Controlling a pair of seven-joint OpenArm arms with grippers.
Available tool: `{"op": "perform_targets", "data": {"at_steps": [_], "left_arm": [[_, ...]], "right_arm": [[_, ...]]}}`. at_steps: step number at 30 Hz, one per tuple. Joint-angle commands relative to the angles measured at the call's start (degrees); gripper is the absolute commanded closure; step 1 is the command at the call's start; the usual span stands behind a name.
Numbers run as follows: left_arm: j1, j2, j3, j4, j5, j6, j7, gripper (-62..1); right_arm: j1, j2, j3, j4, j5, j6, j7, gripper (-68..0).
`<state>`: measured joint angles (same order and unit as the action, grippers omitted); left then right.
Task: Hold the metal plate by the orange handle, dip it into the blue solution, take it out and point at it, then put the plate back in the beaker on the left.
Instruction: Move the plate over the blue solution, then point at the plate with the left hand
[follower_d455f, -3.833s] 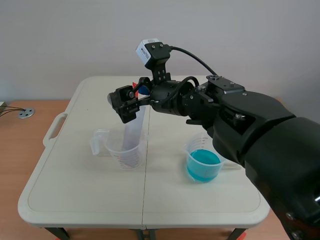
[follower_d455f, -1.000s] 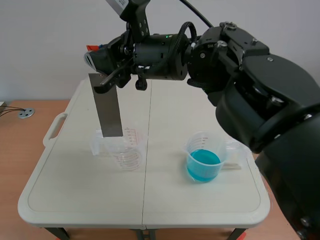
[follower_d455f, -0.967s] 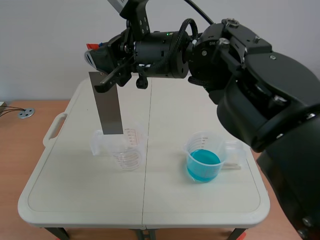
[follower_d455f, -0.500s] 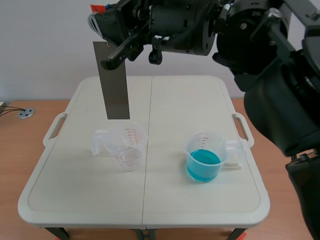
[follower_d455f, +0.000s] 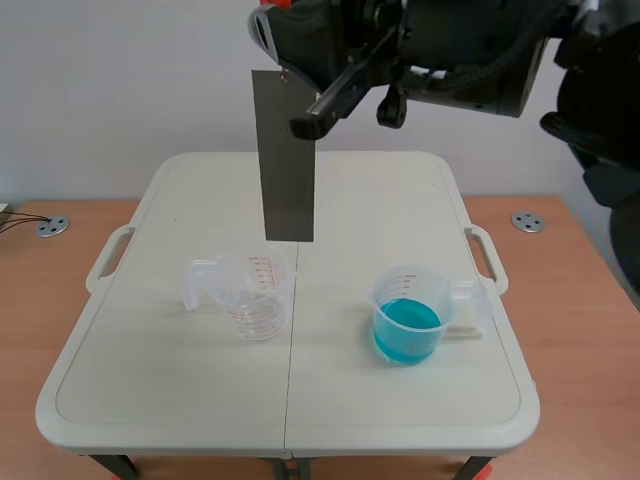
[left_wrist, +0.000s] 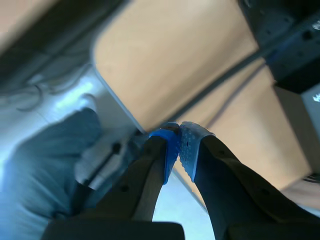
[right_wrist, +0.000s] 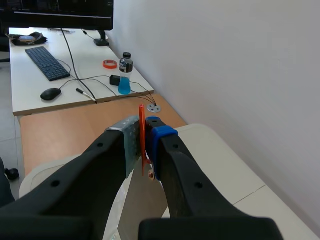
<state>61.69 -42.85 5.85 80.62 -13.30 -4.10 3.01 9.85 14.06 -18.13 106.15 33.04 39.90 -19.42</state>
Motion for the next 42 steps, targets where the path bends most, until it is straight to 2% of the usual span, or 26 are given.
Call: {"op": "perform_targets", "data": {"at_steps": [1, 9, 15, 18, 21, 27, 32, 37, 42], "left_arm": [[-1.0, -1.8, -1.2, 0.8, -0.1, 0.1, -0.4, -2.9], [-7.5, -6.1, -6.0, 0.8, -1.2, 0.1, -0.4, -2.9], [-14.1, -8.4, -6.5, 1.0, -2.4, -0.2, -0.5, -2.9], [-17.6, -9.1, -6.5, 1.8, -4.3, -0.4, -0.6, -2.9], [-21.7, -9.6, -6.4, 2.6, -6.2, -3.0, -0.6, -2.9], [-30.0, -9.7, -5.8, 4.0, -10.0, -11.4, -0.6, -2.9], [-37.9, -9.7, -1.5, 4.3, -11.4, -17.7, -0.6, -2.9], [-46.9, -8.9, 6.5, 4.3, -11.4, -19.5, -0.6, -2.9], [-55.6, -6.1, 14.3, 4.3, -11.4, -19.7, -0.5, -2.9]], "right_arm": [[-0.1, 1.3, 1.1, 1.7, 1.4, 0.0, 1.1, -1.3], [-4.6, 7.0, 6.4, 4.5, 7.1, 0.1, 1.2, -1.3], [-8.5, 11.9, 11.5, 5.9, 11.3, 0.5, 2.2, -1.3], [-10.3, 14.0, 14.2, 6.0, 13.2, 0.8, 3.3, -1.3], [-11.8, 15.9, 16.8, 6.0, 14.2, 1.8, 4.6, -1.3], [-13.0, 18.1, 20.7, 6.0, 15.0, 2.2, 5.6, -1.3], [-13.0, 18.1, 21.5, 5.8, 15.0, 2.8, 5.6, -1.3], [-13.0, 18.1, 21.5, 5.0, 15.0, 2.8, 5.9, -1.3], [-13.0, 18.1, 21.5, 3.1, 15.0, 2.8, 7.2, -1.3]]}}
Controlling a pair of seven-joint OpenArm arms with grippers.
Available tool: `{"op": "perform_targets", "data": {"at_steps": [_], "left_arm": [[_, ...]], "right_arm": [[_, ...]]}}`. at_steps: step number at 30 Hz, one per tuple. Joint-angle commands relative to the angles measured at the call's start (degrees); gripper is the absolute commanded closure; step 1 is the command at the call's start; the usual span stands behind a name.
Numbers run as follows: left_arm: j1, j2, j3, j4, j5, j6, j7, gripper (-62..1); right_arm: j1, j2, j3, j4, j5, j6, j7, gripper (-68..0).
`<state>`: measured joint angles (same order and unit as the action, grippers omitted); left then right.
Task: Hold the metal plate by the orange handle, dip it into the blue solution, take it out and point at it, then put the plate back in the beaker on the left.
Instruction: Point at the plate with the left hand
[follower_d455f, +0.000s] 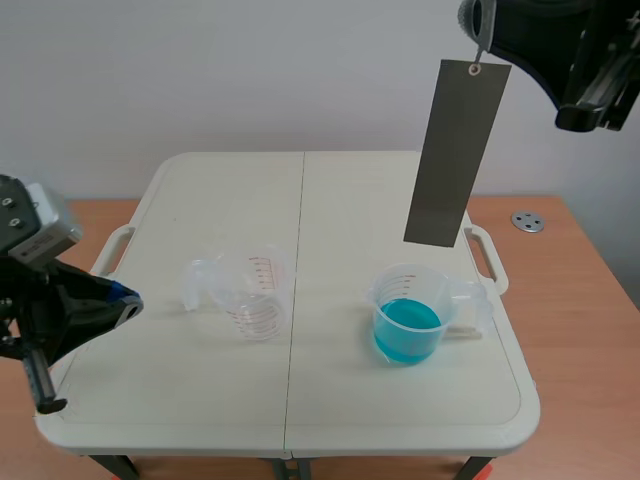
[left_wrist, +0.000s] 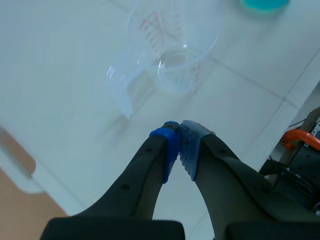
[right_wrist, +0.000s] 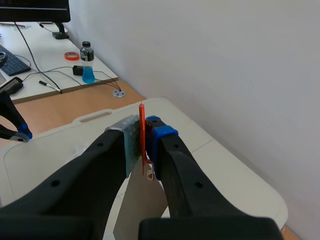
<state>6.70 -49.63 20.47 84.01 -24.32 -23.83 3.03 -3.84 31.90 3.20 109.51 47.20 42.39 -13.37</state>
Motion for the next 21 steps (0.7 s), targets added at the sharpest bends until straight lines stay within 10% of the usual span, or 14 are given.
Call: {"op": "perform_targets", "data": {"at_steps": [1, 21], "left_arm": [[-2.1, 1.4, 1.1, 0.9, -0.3, 0.1, -0.5, -2.9], [-19.6, 15.0, 17.6, -0.4, 0.1, 0.1, 4.6, -2.9]], "right_arm": [[0.7, 0.3, 0.1, -0.5, 0.8, 0.3, 1.3, -1.3], [0.7, 0.3, -0.3, -0.9, 0.8, 0.3, 1.3, -1.3]]}}
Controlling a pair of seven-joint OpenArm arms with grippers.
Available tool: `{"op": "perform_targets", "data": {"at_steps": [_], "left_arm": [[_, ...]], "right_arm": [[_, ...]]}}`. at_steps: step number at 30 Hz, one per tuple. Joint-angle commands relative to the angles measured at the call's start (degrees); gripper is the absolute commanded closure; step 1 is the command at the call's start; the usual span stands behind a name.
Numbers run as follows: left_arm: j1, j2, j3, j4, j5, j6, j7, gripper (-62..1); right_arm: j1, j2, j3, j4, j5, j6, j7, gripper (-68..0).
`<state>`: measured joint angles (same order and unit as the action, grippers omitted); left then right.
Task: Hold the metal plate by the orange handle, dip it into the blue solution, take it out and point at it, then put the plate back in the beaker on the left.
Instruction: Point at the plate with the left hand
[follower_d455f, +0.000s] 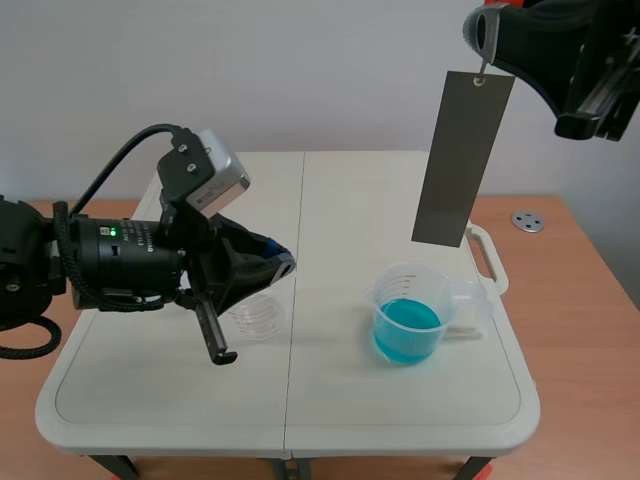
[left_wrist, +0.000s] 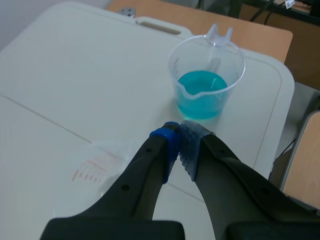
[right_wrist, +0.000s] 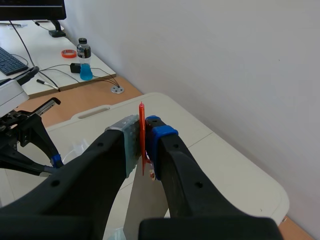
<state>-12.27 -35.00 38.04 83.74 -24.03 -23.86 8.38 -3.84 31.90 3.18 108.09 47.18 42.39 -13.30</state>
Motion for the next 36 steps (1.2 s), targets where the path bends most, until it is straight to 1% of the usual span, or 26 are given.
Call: {"op": "perform_targets", "data": {"at_steps": [1, 4, 9, 14, 19, 29, 31, 34, 36], "left_arm": [[-1.2, 1.1, 0.4, -0.6, -0.2, 0.1, -0.8, -2.9], [-3.0, 3.4, 1.2, -2.3, 0.2, 0.1, -0.8, -2.9], [-6.3, 8.0, 2.6, -6.4, 2.6, 0.1, -0.9, -2.9], [-8.7, 11.2, 4.1, -9.4, 2.8, 0.1, -0.8, -2.9], [-8.9, 12.1, 4.2, -9.6, 2.8, 0.1, -0.8, -2.9], [-8.8, 12.1, 4.2, -9.6, 2.8, 0.1, -0.8, -2.9], [-8.8, 11.5, 4.2, -9.6, 2.8, 1.2, -0.8, -2.9], [-8.8, 9.1, 4.1, -9.6, 1.5, 5.8, -1.3, -2.9], [-8.7, 6.4, 3.7, -9.4, -0.5, 8.7, -1.8, -2.9]], "right_arm": [[0.7, 0.3, -0.2, 0.6, 0.9, 0.3, 1.2, -1.3], [0.7, 0.1, -0.2, 0.6, 0.9, 0.3, 1.7, -1.3], [0.7, 0.1, -0.2, 0.6, 0.9, 0.3, 2.8, -1.3], [0.7, 0.1, -0.2, 0.6, 0.9, 0.3, 2.7, -1.3], [0.7, 0.1, -0.2, 0.6, 0.9, 0.3, 2.7, -1.3], [0.7, 0.1, -0.2, 0.6, 0.9, 0.3, 2.7, -1.3], [0.7, 0.1, -0.2, 0.6, 0.9, 0.3, 2.7, -1.3], [0.7, 0.1, -0.2, 0.6, 0.9, 0.3, 2.7, -1.3], [0.7, 0.1, -0.2, 0.6, 0.9, 0.3, 2.7, -1.3]]}}
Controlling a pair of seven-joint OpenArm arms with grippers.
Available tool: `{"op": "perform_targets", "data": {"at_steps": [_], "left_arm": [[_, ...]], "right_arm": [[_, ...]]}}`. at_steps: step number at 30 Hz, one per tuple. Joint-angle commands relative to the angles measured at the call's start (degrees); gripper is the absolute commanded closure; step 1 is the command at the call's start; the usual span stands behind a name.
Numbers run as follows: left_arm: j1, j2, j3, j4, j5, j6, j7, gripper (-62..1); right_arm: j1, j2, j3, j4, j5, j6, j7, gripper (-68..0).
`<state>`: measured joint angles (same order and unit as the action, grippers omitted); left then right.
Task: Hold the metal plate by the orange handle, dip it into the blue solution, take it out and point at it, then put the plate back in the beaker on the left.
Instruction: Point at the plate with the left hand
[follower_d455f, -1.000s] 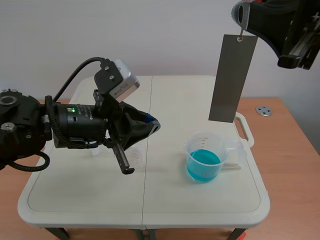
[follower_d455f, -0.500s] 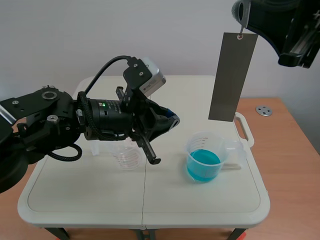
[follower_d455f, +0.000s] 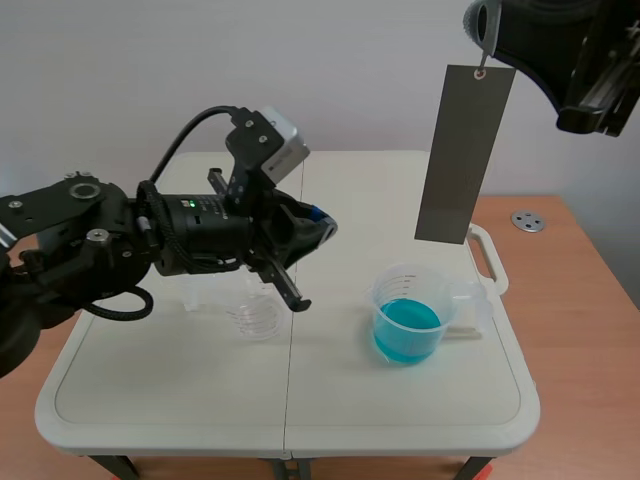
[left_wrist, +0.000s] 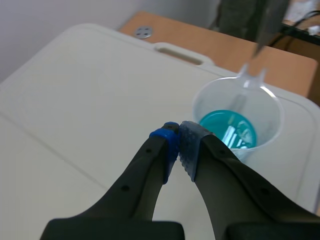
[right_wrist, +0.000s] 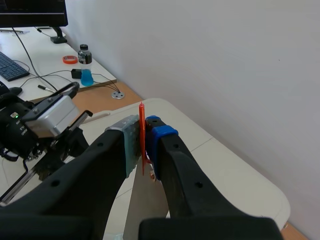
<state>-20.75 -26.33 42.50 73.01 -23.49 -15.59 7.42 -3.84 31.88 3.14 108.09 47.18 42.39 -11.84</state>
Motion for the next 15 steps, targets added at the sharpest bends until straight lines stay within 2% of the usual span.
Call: {"op": "perform_targets", "data": {"at_steps": [1, 6, 9, 11, 15], "left_arm": [[0.0, -3.8, -1.4, 1.5, -2.0, 1.4, -1.5, -2.9], [3.2, -14.1, -6.4, 2.8, -8.3, 5.9, -5.6, -2.9], [7.4, -21.2, -10.3, 3.8, -11.5, 6.1, -8.2, -2.9], [11.0, -25.6, -13.1, 4.0, -12.9, 6.3, -9.5, -2.9], [20.0, -32.9, -18.3, 3.9, -15.1, 9.7, -11.1, -2.9]], "right_arm": [[0.7, 0.2, -0.2, 0.6, 0.9, 0.3, 1.2, -1.3], [0.7, 0.2, -0.2, 0.6, 0.9, 0.3, 1.2, -1.3], [0.7, 0.2, -0.2, 0.6, 0.9, 0.3, 1.2, -1.3], [0.7, 0.2, -0.2, 0.5, 0.9, 0.3, 1.2, -1.3], [0.7, 0.1, -0.2, -0.3, 0.9, 0.3, 1.3, -1.3]]}}
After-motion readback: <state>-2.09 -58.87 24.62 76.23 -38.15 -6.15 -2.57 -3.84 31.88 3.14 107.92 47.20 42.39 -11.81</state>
